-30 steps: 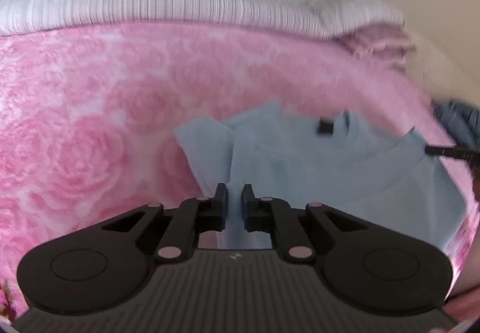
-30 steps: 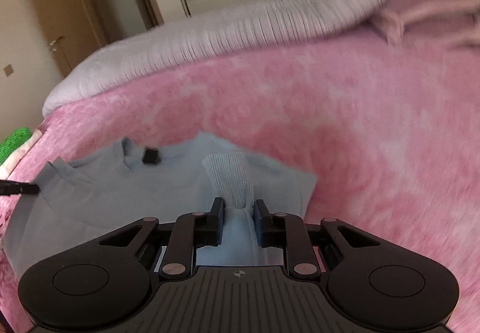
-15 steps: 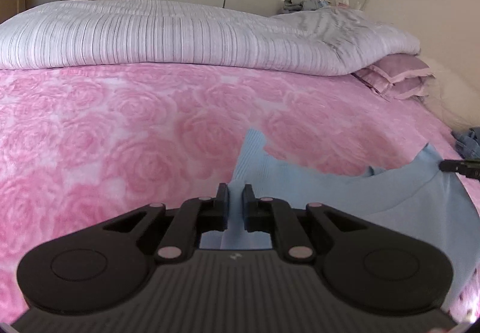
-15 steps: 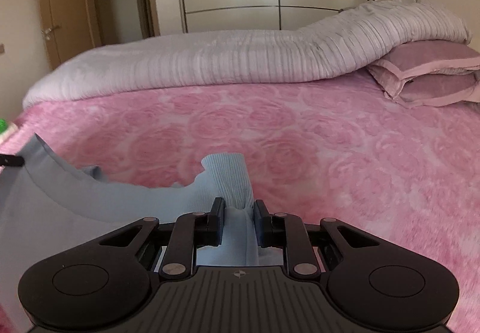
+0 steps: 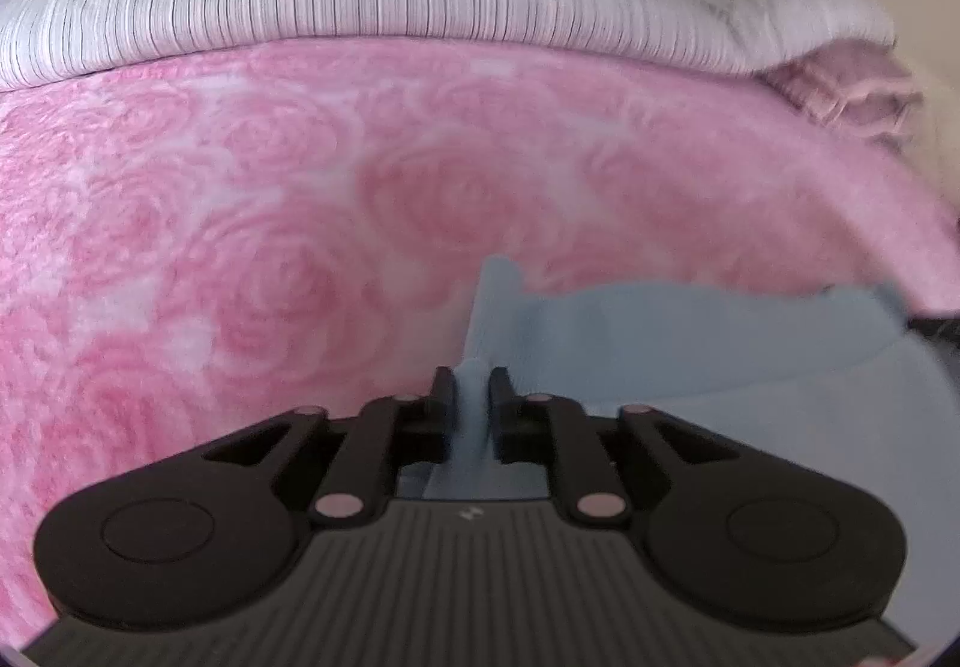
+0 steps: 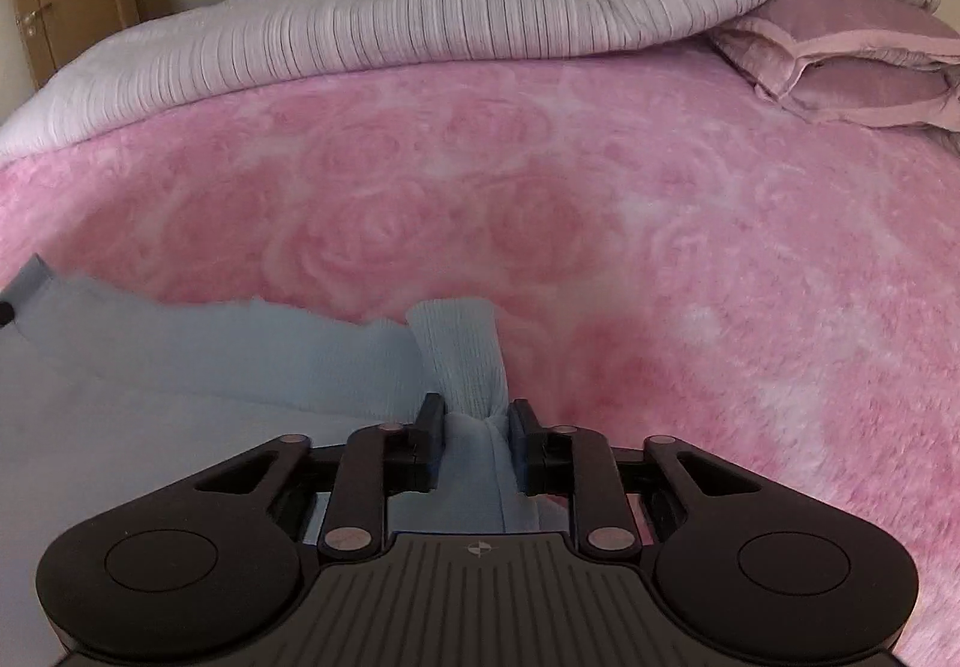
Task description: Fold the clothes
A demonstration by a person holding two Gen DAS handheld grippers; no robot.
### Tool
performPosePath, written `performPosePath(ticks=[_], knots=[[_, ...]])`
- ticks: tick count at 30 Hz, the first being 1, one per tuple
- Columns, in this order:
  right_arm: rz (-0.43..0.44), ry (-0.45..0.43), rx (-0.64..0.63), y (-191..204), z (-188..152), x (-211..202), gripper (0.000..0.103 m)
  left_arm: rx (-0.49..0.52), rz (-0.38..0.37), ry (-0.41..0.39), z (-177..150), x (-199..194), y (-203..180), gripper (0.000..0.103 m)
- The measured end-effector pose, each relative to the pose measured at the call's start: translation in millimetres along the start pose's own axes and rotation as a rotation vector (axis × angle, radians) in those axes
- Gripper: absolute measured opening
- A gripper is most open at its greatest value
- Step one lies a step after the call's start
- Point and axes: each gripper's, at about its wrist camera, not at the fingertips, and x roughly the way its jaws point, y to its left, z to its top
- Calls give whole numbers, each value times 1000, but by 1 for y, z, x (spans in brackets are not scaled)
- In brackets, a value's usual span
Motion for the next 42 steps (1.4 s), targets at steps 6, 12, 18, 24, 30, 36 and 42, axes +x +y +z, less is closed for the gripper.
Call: performPosePath(ticks=[6, 12, 18, 24, 30, 36, 42], knots=[[-60, -17, 57, -7, 0, -50, 49, -30, 25, 42, -9, -10, 9, 19], [39, -76, 290, -31, -58, -137, 50, -259, -79, 82, -66, -94, 45, 30], [185, -86, 687, -66, -135, -183, 50, -645, -211, 91, -130, -125, 80, 34], [304, -107, 838, -70, -145, -189, 50, -758, -269, 87, -143, -113, 83, 33], [273, -74, 851, -63, -142, -172, 8, -653, -256, 64, -137, -111, 67, 8], [142, -45, 705, -53, -133, -183, 7, -441, -151, 82, -133, -114, 48, 9], [146, -44, 819, -67, -140, -186, 19, -350, -58, 67, -129, -130, 33, 12]])
